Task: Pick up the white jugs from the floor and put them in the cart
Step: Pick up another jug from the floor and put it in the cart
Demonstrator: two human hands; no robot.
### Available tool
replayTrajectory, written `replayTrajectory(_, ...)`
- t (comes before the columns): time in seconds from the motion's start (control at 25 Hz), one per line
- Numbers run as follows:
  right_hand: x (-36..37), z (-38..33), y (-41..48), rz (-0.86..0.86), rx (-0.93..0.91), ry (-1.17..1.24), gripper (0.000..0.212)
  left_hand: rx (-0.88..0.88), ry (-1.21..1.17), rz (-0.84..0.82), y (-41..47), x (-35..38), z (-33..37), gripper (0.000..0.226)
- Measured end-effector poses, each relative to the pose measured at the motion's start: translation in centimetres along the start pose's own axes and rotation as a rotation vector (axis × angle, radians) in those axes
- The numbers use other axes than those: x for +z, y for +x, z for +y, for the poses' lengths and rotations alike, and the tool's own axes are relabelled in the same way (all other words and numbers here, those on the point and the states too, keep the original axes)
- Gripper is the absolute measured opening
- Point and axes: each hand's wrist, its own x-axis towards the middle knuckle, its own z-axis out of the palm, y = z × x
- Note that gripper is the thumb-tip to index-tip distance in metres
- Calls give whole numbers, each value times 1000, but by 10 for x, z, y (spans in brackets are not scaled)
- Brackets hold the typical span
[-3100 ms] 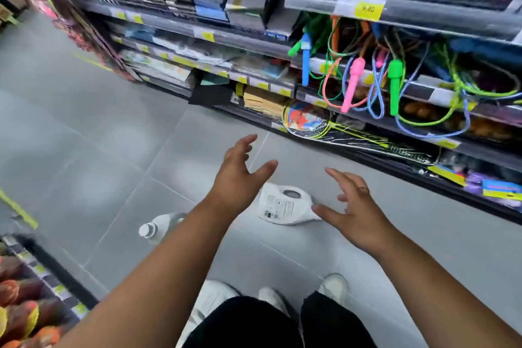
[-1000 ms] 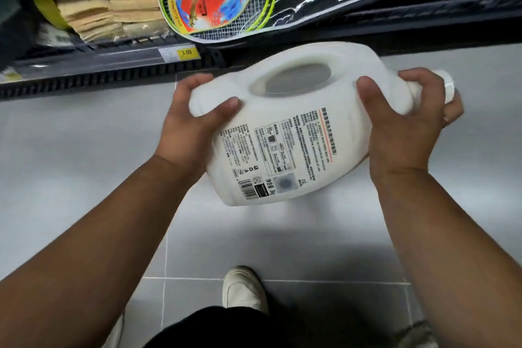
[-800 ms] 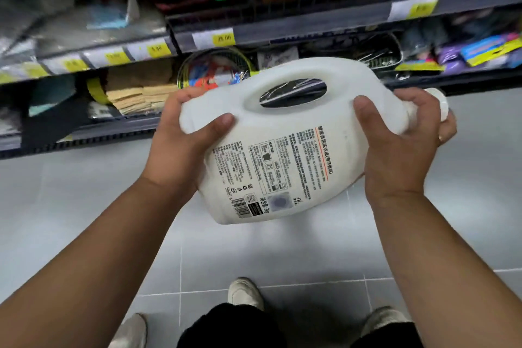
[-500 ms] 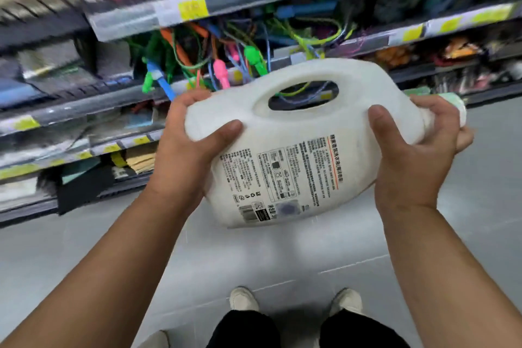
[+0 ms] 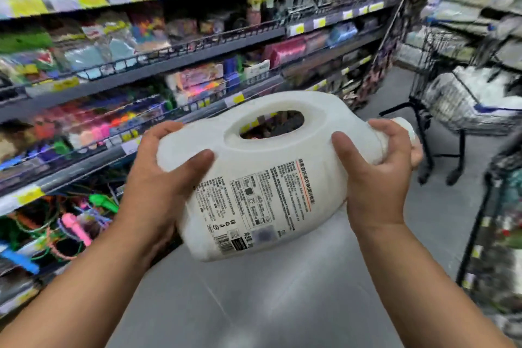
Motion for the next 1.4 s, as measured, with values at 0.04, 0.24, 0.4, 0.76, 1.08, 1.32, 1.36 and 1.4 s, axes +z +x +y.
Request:
replayTrajectory(0.04, -21, -2, 15, 29, -7, -17, 53, 1, -13, -29, 1, 27, 5, 54)
replayTrajectory(0.24, -126, -9, 86, 202, -90, -32, 51, -4, -70, -233, 9, 163, 17, 58)
replayTrajectory(0.4, -184, 2, 135, 306, -116, -90, 52, -36, -102, -347, 28, 248, 5, 66)
replayTrajectory(0.76, -225, 71, 293, 465, -92, -192, 58, -102, -156, -518, 153, 431, -59, 66)
replayTrajectory(1.08, -227, 145, 469, 673, 4, -204, 51, -134, -102, -705, 317, 612, -88, 62)
replayTrajectory(1.32, -272, 220, 605, 768, -14, -202, 55, -134, -88, -786, 386, 760, -120, 62)
replayTrajectory(1.36, -282, 234, 629, 775, -17, -197, 54, -133, -83, -786, 395, 786, -127, 61)
replayTrajectory(1.4, -291, 246, 651, 778, -30, -206, 54, -128, -80, -783, 403, 809, -132, 60)
